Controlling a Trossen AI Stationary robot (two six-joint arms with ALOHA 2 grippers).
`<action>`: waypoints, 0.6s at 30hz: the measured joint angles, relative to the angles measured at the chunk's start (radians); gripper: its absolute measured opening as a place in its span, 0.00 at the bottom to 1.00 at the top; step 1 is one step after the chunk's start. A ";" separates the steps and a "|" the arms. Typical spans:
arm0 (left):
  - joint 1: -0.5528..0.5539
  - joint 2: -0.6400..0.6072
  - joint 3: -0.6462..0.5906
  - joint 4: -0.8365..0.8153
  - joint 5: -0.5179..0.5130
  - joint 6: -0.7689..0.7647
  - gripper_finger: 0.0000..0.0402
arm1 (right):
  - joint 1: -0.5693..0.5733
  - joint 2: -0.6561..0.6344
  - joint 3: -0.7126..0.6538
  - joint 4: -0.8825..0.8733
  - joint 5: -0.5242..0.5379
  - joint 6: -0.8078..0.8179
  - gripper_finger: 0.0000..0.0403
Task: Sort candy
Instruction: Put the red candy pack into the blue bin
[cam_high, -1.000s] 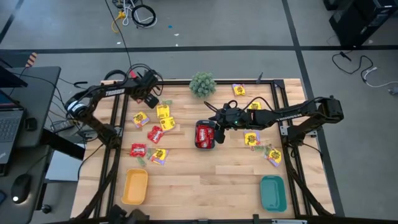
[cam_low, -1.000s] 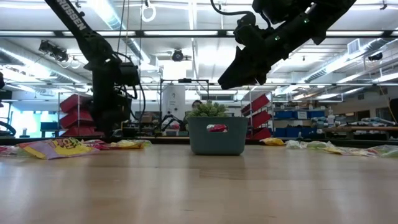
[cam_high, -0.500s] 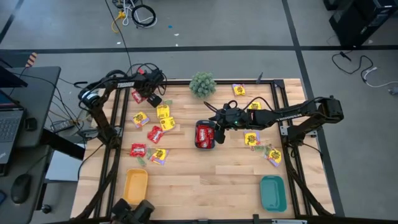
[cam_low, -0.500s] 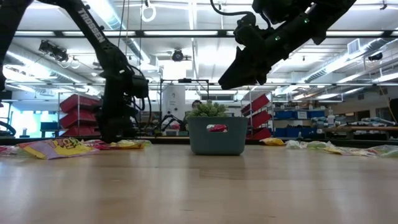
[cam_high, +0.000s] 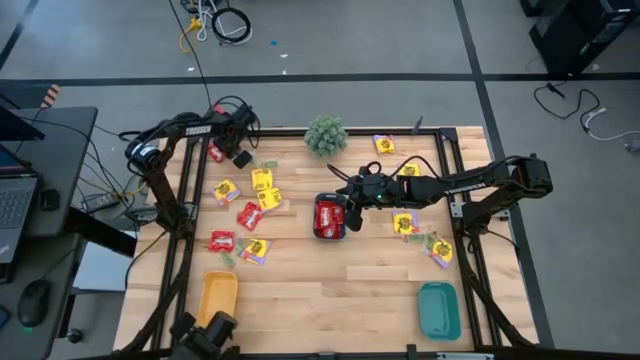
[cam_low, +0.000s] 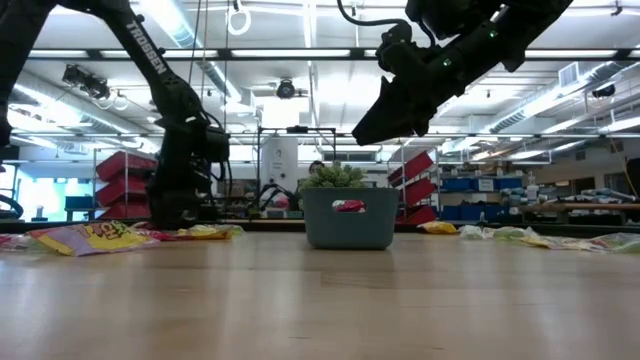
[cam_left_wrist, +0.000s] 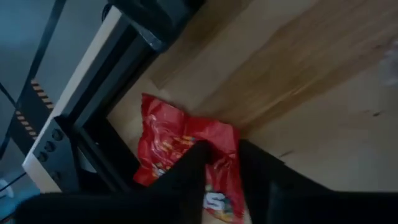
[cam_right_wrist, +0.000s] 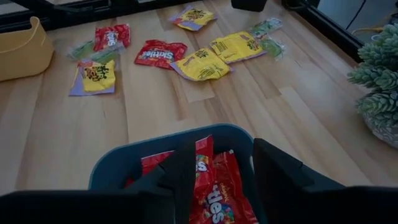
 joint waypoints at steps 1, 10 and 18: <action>0.003 0.000 0.001 0.001 0.000 0.004 0.16 | 0.000 0.000 0.000 0.000 0.000 0.000 0.36; -0.009 -0.010 0.001 0.002 -0.011 0.030 0.01 | 0.000 0.000 0.000 0.000 0.000 0.000 0.36; -0.084 -0.155 0.001 0.003 0.076 0.020 0.00 | 0.000 -0.045 0.000 -0.013 0.000 -0.007 0.36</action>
